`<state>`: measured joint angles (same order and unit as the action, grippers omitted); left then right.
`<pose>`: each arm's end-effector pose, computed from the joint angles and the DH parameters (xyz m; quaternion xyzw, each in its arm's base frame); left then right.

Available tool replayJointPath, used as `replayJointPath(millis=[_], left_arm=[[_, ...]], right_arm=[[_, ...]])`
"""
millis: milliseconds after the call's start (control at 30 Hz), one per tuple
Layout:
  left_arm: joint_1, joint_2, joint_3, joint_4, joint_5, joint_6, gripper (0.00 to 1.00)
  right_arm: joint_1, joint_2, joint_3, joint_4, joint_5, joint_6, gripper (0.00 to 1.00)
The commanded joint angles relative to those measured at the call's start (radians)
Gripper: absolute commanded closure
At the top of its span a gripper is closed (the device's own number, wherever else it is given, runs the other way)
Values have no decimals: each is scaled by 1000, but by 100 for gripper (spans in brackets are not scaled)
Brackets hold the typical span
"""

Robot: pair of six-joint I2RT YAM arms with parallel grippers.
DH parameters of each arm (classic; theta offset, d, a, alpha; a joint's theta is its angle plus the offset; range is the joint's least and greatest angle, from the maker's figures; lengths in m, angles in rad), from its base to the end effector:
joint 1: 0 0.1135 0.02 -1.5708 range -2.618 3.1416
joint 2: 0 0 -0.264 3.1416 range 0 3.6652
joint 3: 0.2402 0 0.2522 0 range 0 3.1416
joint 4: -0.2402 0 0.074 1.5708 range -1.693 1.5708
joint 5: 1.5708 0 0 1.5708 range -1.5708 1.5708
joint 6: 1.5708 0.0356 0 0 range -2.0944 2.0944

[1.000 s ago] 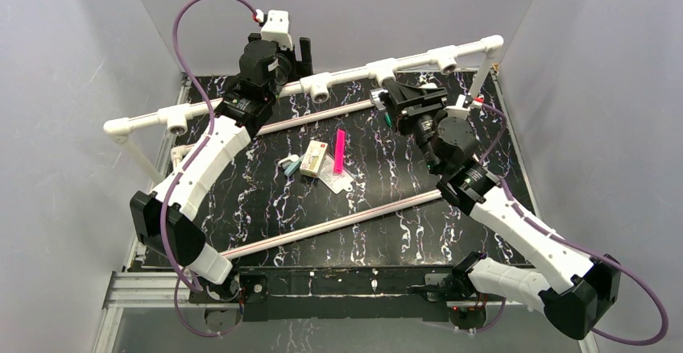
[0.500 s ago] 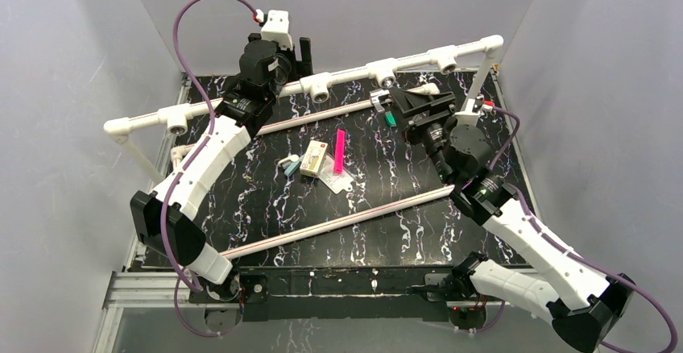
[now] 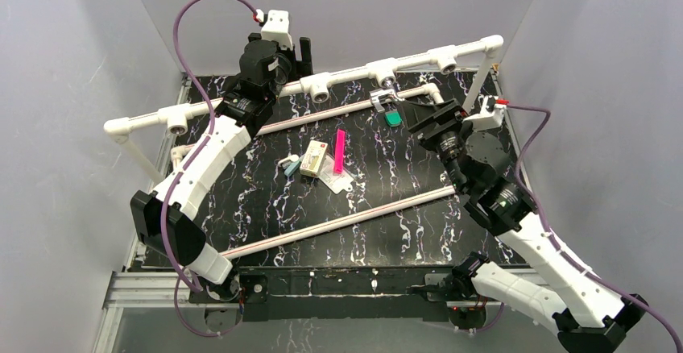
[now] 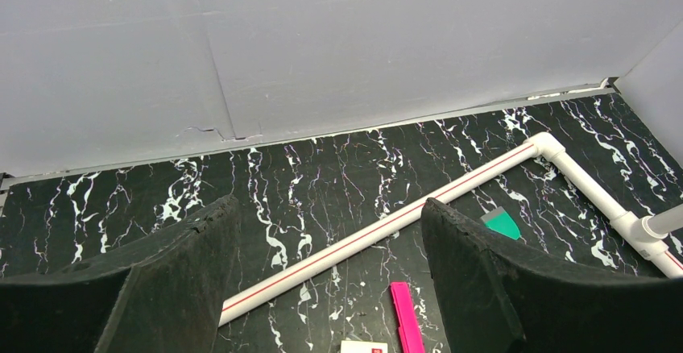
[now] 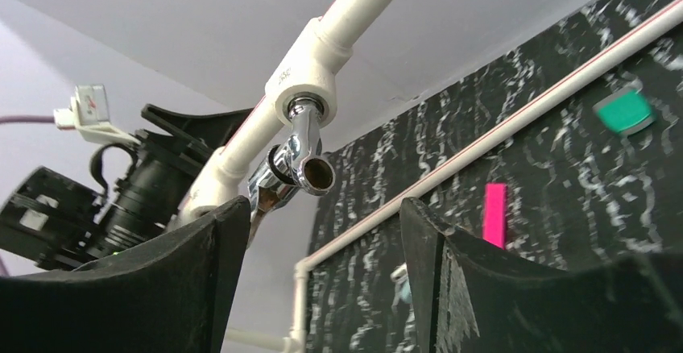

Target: Install the water faucets

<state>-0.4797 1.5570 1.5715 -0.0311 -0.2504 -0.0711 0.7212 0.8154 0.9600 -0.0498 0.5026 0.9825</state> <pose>0.3313 -0.1624 0.4392 0.0578 0.7104 -0.1035 0.6937 0.1446 0.1043 0.4103 0.2673 0.6222 0.4290 0.5978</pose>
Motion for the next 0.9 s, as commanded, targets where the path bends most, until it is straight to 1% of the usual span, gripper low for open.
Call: replayJointPath(millis=[0,167,300,400,500,533,633,767,867], left_arm=[[-10,58,-47,-161,11,-2,20],[-10,60,-47,-159,11,-2,20],[-10,60,-47,-160,14,-4,20],[-10,61,-46,-158,16,-4,20],[-10,61,-45,-158,17,-6,20],[-10,62,-45,-158,16,-6,20],[-10,62,-46,-158,14,-4,20],[-10,60,-48,-156,12,-3,20],[-10,59,-50,-156,12,-1,20]], right_arm=[[4,-47,45,62,19,-349,24],[4,-50,97,52,-40,-702,23],[4,-39,132,51,-127,-1011,22],[4,-16,156,-7,-205,-1224,21],[4,8,173,-64,-316,-1437,21],[4,15,176,-96,-361,-1539,21],[4,34,175,-135,-442,-1731,21],[5,68,160,-140,-414,-1941,21],[6,92,131,-84,-370,-2079,21]])
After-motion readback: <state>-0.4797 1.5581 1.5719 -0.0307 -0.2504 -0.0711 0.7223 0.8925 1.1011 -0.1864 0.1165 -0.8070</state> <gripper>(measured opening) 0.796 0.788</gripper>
